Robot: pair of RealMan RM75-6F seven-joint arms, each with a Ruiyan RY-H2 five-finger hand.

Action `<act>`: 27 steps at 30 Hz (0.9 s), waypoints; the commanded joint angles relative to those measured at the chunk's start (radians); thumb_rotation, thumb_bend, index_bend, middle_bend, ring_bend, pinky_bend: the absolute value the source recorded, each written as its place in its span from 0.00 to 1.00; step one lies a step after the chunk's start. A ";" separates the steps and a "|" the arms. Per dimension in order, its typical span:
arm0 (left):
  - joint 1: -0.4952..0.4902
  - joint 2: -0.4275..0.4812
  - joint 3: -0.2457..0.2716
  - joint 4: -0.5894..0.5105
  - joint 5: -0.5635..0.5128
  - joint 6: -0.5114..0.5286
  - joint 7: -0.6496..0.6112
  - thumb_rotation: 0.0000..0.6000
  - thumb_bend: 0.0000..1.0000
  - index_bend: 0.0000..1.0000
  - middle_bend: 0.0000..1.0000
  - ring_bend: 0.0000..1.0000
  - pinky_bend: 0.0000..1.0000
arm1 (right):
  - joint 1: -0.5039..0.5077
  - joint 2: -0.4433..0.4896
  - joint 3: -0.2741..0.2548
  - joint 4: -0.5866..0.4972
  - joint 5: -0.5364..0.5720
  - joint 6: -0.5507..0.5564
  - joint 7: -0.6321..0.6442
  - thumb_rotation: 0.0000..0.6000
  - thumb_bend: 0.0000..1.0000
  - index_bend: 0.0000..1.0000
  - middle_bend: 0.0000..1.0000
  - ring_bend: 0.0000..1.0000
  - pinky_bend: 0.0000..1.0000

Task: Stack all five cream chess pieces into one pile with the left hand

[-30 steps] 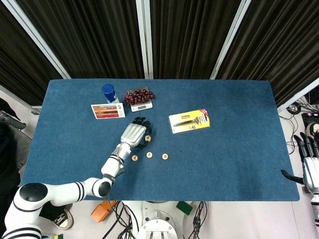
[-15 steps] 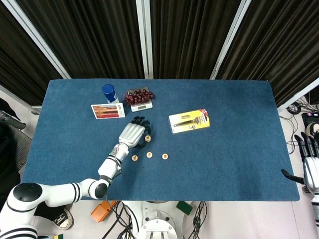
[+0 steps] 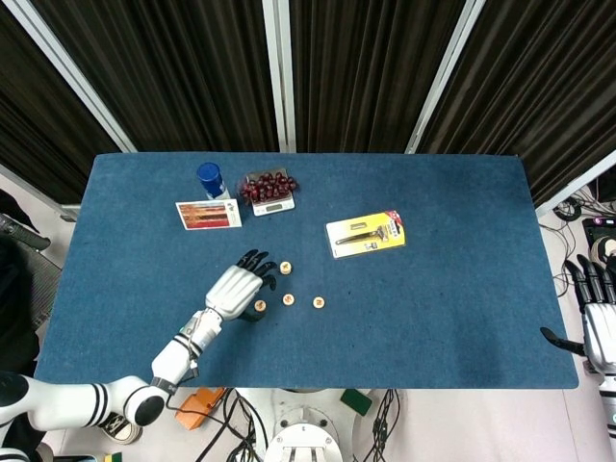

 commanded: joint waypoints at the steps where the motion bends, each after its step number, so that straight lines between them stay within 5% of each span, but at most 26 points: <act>1: 0.015 -0.007 0.016 0.003 0.005 0.004 0.010 1.00 0.21 0.41 0.14 0.00 0.00 | 0.000 0.001 -0.001 -0.004 -0.005 0.002 -0.004 1.00 0.15 0.00 0.02 0.00 0.04; 11: 0.036 -0.043 0.005 0.053 -0.001 -0.005 0.009 1.00 0.30 0.42 0.14 0.00 0.00 | -0.006 0.000 -0.005 -0.015 -0.015 0.017 -0.015 1.00 0.15 0.00 0.02 0.00 0.04; 27: 0.049 -0.091 -0.002 0.124 -0.009 -0.035 0.025 1.00 0.30 0.45 0.13 0.00 0.00 | -0.003 0.002 -0.002 -0.016 -0.007 0.009 -0.018 1.00 0.15 0.00 0.02 0.00 0.04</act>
